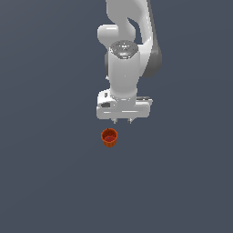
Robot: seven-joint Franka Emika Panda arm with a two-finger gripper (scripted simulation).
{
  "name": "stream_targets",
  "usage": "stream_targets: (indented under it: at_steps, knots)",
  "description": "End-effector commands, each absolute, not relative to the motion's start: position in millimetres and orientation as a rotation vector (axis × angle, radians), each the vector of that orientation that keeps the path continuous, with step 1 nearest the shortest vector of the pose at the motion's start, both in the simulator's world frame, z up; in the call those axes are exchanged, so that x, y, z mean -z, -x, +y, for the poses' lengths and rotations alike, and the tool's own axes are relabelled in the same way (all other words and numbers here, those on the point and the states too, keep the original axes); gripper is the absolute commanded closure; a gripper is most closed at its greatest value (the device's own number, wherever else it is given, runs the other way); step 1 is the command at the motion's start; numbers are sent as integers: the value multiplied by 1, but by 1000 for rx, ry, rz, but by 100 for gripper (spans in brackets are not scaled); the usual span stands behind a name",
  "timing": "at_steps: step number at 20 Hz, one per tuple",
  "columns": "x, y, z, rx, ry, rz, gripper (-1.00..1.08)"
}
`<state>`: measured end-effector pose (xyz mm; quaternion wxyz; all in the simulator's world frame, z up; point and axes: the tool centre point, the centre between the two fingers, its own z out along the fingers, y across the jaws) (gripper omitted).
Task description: Pick up the object and move it to a goal position.
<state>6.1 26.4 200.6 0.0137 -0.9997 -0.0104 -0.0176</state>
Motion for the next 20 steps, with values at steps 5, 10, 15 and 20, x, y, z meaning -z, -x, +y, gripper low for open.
stream_targets:
  at_steps: [5, 10, 15, 20]
  knots:
    - [-197, -5, 24, 50, 3116, 19, -20]
    - [-191, -3, 21, 43, 3118, 120, -20]
    - [-181, 0, 15, 33, 3115, 275, -20]
    - [-169, 4, 7, 22, 3100, 482, -20]
